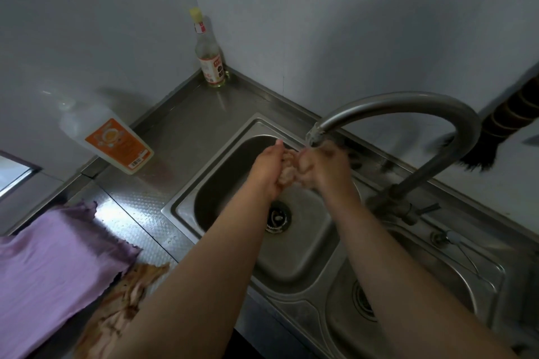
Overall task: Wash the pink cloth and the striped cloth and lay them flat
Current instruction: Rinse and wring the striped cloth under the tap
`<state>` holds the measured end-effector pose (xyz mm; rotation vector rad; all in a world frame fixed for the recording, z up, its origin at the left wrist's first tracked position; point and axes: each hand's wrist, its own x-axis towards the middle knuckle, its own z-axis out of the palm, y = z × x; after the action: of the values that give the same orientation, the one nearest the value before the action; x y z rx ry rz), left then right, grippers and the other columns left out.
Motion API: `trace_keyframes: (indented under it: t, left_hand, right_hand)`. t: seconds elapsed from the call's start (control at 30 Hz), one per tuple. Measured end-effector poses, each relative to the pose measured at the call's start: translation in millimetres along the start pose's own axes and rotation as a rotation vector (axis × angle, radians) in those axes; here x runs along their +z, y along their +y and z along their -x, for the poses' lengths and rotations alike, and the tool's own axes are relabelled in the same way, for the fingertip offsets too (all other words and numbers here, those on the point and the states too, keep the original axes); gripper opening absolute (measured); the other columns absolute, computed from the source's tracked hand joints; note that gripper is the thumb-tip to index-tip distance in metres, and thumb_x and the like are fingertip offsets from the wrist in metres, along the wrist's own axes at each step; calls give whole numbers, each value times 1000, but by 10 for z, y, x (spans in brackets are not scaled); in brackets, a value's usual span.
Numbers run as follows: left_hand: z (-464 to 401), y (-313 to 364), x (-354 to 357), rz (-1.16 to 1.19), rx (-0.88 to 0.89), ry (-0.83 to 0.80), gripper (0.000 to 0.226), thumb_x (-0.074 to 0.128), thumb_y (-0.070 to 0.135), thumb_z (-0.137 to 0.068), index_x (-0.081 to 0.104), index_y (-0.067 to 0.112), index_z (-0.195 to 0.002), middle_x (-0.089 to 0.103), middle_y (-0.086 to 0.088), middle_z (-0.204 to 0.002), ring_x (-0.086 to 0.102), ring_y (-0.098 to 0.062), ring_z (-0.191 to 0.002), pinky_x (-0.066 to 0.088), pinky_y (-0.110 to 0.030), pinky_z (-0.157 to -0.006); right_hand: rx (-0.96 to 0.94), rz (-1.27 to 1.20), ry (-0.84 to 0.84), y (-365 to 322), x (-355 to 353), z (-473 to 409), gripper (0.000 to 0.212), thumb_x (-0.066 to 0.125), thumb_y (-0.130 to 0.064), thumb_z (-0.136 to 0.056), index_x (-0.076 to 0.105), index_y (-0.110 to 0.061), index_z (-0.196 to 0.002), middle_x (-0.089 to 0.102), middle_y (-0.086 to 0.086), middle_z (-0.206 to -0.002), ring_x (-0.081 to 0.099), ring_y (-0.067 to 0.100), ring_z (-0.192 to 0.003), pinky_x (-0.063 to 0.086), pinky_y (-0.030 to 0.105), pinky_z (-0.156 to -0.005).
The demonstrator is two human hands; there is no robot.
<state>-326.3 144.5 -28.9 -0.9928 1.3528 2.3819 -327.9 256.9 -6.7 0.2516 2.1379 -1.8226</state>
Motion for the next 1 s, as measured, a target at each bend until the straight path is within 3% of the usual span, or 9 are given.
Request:
trace_keyframes:
  t: [0.17, 0.23, 0.3, 0.4, 0.47, 0.6, 0.73, 0.9, 1.0]
  left_hand:
    - [43, -222, 438, -241, -6, 122, 37, 41, 37, -101, 57, 7, -86, 53, -1, -47, 48, -12, -36, 39, -19, -38]
    - [42, -203, 455, -272, 14, 154, 34, 41, 35, -101, 59, 8, -90, 54, -2, -51, 51, -14, -40, 51, -30, -42]
    - [-72, -100, 383, -244, 41, 222, 41, 39, 41, -101, 62, 10, -88, 62, -6, -69, 60, -19, -62, 57, -38, -72]
    - [-49, -77, 365, -119, 14, 168, 52, 32, 50, -101, 63, 10, -89, 62, -6, -69, 61, -18, -64, 52, -27, -61]
    - [30, -177, 426, -65, -87, 54, 60, 29, 55, -100, 65, 8, -105, 69, -8, -74, 67, -20, -68, 56, -29, -60]
    - [30, -132, 167, 41, -186, -94, 78, 27, 65, -95, 60, 1, -123, 67, -22, -117, 64, -34, -108, 48, -44, -99]
    - [44, 104, -218, 121, -183, -186, 42, 46, 28, -94, 59, -2, -120, 65, -21, -116, 66, -32, -100, 54, -39, -87]
    - [92, 121, -271, -18, -147, -330, 36, 52, 9, -90, 56, 0, -125, 66, -22, -112, 67, -28, -93, 57, -38, -79]
    - [64, 164, -321, -233, -28, -243, 28, 51, 7, -95, 59, 2, -121, 67, -22, -114, 67, -31, -101, 55, -41, -88]
  right_hand:
    - [-76, 496, 175, -15, 56, -312, 32, 44, -32, -98, 53, -16, -72, 58, 1, -71, 65, 26, -79, 45, 32, -65]
    - [-16, 362, 193, -32, 34, -381, 24, 47, -21, -97, 54, -13, -76, 56, 3, -75, 62, 24, -77, 46, 27, -65]
    - [11, 257, 126, -38, 155, -239, 28, 50, -24, -97, 55, -13, -71, 56, 0, -67, 57, 14, -61, 44, 20, -55]
    - [-33, 290, 101, -5, 212, -191, 34, 49, -28, -96, 55, -16, -65, 57, 0, -61, 59, 18, -59, 48, 29, -58]
    - [-69, 380, 132, 0, 53, -354, 28, 52, -27, -94, 61, -12, -73, 63, 2, -69, 65, 23, -70, 51, 33, -64]
    - [-20, 452, -4, 116, -274, -522, 46, 64, -38, -87, 47, -18, -124, 54, -2, -98, 54, 16, -84, 40, 28, -72]
    - [-101, 410, -112, 400, -407, -479, 56, 59, -69, -76, 61, -29, -116, 57, 3, -118, 60, 14, -100, 52, 34, -83]
    - [-122, 204, -237, 420, -308, -170, 11, 64, -30, -89, 66, -19, -88, 68, -1, -86, 64, 8, -81, 48, 29, -75]
    - [-55, 1, -214, 371, -333, -136, 18, 60, -30, -91, 63, -13, -95, 68, 7, -100, 66, 20, -96, 53, 38, -87]
